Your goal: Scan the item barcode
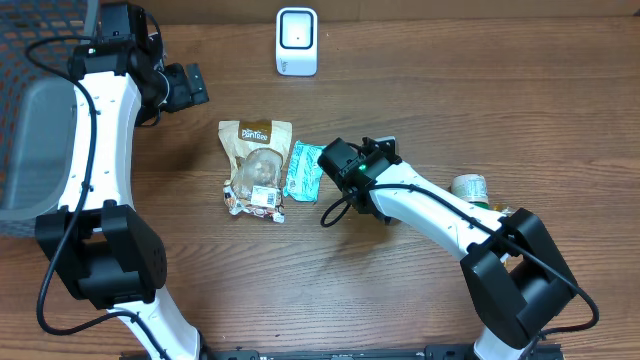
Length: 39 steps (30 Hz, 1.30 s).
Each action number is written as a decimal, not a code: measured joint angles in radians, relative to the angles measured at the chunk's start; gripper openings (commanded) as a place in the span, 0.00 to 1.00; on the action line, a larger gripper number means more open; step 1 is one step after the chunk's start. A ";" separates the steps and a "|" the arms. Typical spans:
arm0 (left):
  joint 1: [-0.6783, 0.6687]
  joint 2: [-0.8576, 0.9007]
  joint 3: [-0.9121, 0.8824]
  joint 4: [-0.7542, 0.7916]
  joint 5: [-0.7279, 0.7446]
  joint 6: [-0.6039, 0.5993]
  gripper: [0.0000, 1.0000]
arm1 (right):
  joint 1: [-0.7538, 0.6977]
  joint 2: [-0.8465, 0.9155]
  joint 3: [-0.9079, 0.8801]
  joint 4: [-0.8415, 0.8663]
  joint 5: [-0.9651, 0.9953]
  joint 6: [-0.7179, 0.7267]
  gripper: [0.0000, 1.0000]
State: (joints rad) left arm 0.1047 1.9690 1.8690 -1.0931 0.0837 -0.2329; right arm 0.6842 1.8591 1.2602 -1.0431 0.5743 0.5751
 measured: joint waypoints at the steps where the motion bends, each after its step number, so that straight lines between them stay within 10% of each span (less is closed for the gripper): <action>1: 0.000 0.000 0.000 0.000 0.000 0.000 1.00 | 0.000 0.000 0.000 -0.005 0.012 -0.003 0.04; 39: 0.000 0.000 0.000 0.000 0.000 0.000 0.99 | 0.035 0.128 -0.003 -0.003 0.212 -0.183 0.04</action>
State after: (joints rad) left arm 0.1047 1.9690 1.8690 -1.0935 0.0837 -0.2329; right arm 0.7193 1.9869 1.2572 -1.0466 0.7860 0.3923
